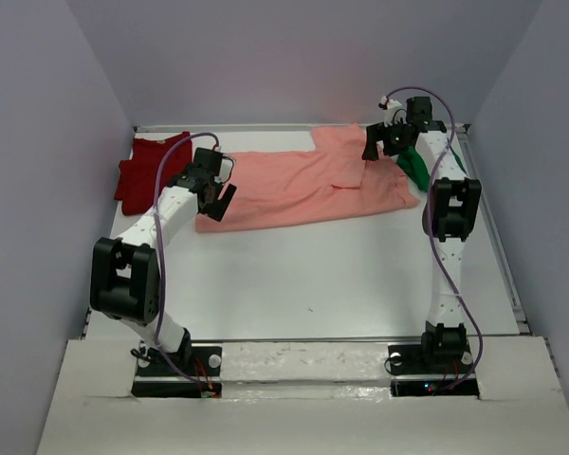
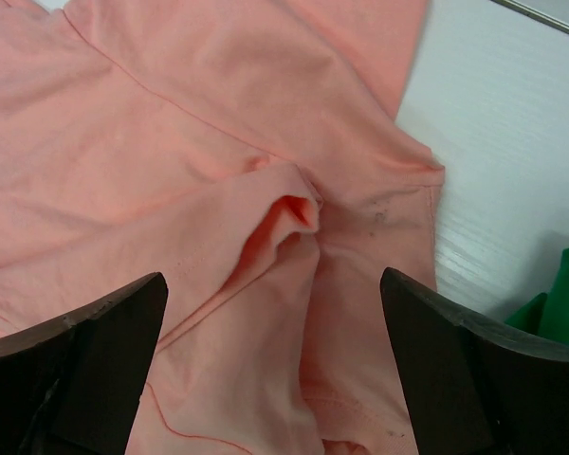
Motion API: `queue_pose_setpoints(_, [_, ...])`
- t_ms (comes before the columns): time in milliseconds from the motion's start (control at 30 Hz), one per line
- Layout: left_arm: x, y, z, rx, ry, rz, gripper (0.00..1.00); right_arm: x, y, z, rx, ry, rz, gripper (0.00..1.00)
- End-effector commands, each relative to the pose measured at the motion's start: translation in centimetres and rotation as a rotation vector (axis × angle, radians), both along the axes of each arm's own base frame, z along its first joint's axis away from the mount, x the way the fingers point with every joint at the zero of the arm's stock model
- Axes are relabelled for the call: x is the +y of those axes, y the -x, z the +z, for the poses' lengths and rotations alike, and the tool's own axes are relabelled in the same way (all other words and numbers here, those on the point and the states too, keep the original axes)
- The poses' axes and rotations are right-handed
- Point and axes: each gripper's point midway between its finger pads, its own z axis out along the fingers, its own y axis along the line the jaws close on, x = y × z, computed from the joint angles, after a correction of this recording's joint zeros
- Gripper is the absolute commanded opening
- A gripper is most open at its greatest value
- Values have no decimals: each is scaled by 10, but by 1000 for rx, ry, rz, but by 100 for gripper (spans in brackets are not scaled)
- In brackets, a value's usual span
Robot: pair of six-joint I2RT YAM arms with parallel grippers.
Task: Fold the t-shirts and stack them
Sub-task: Fold the flattened tshirt in 1/3 of the way
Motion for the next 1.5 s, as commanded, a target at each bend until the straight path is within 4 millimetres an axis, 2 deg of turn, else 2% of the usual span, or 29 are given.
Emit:
queue_pose_setpoints(0, [-1, 2, -6, 32, -23, -15, 99, -2, -16, 29, -109, 13, 16, 100])
queue_pose_setpoints(200, [-3, 3, -4, 29, -28, -20, 99, -2, -10, 57, -147, 16, 21, 100])
queue_pose_setpoints(233, [-4, 3, -2, 25, -28, -24, 99, -2, -6, 76, -174, 18, 21, 100])
queue_pose_setpoints(267, [-4, 3, 0, 22, -27, -24, 99, -2, -2, 84, -179, 17, 20, 100])
queue_pose_setpoints(300, [-4, 3, 3, 13, -25, -23, 99, -1, 7, 81, -154, 14, 19, 100])
queue_pose_setpoints(333, [-4, 3, 5, 8, -24, -24, 99, -1, 14, 86, -149, 10, 20, 100])
queue_pose_setpoints(367, [-4, 3, 6, 4, -21, -25, 99, 1, 26, 111, -173, 2, 20, 100])
queue_pose_setpoints(400, [-5, 3, 8, -2, -17, -26, 99, 3, 36, 116, -163, -8, 28, 100])
queue_pose_setpoints(433, [-5, 4, 11, -11, -13, -27, 99, 4, 52, 102, -110, -14, 34, 100])
queue_pose_setpoints(467, [-5, 4, 11, -12, -11, -28, 99, 4, 65, 122, -137, -10, 35, 100])
queue_pose_setpoints(500, [-6, 4, 13, -18, -6, -31, 99, 3, 73, 122, -128, -5, 34, 100])
queue_pose_setpoints(533, [-6, 4, 15, -27, -1, -30, 99, 3, 86, 110, -87, -6, 30, 100])
queue_pose_setpoints(567, [-5, 3, 17, -37, -3, -22, 99, 5, 97, 122, -100, -11, 40, 99])
queue_pose_setpoints(667, [-2, 1, 21, -61, -11, -2, 99, 8, 126, 110, -29, -25, 54, 95])
queue_pose_setpoints(767, [3, -1, 23, -75, -15, 23, 99, 16, 147, 93, 64, -41, 96, 84])
queue_pose_setpoints(800, [4, -2, 23, -78, -7, 28, 99, 22, 150, 89, 82, -47, 111, 78])
queue_pose_setpoints(900, [9, -5, 28, -90, 25, 45, 99, 28, 156, 74, 128, -53, 126, 74])
queue_pose_setpoints(1000, [11, -7, 29, -94, 44, 49, 99, 37, 155, 55, 183, -48, 145, 73])
queue_pose_setpoints(1033, [11, -7, 30, -96, 49, 52, 99, 37, 149, 56, 177, -46, 148, 72])
queue_pose_setpoints(1067, [11, -7, 30, -97, 53, 52, 99, 42, 148, 43, 208, -46, 159, 72])
queue_pose_setpoints(1233, [13, -9, 28, -94, 72, 58, 99, 55, 129, 29, 226, -18, 178, 71])
queue_pose_setpoints(1267, [12, -10, 28, -94, 78, 53, 99, 60, 127, 21, 241, -18, 188, 71])
queue_pose_setpoints(1367, [11, -9, 27, -89, 79, 52, 99, 69, 118, 24, 229, -10, 201, 70])
queue_pose_setpoints(1400, [11, -10, 26, -89, 78, 51, 99, 73, 117, 17, 241, -4, 205, 70])
queue_pose_setpoints(1467, [11, -10, 25, -86, 77, 51, 99, 74, 112, 18, 232, -2, 206, 70])
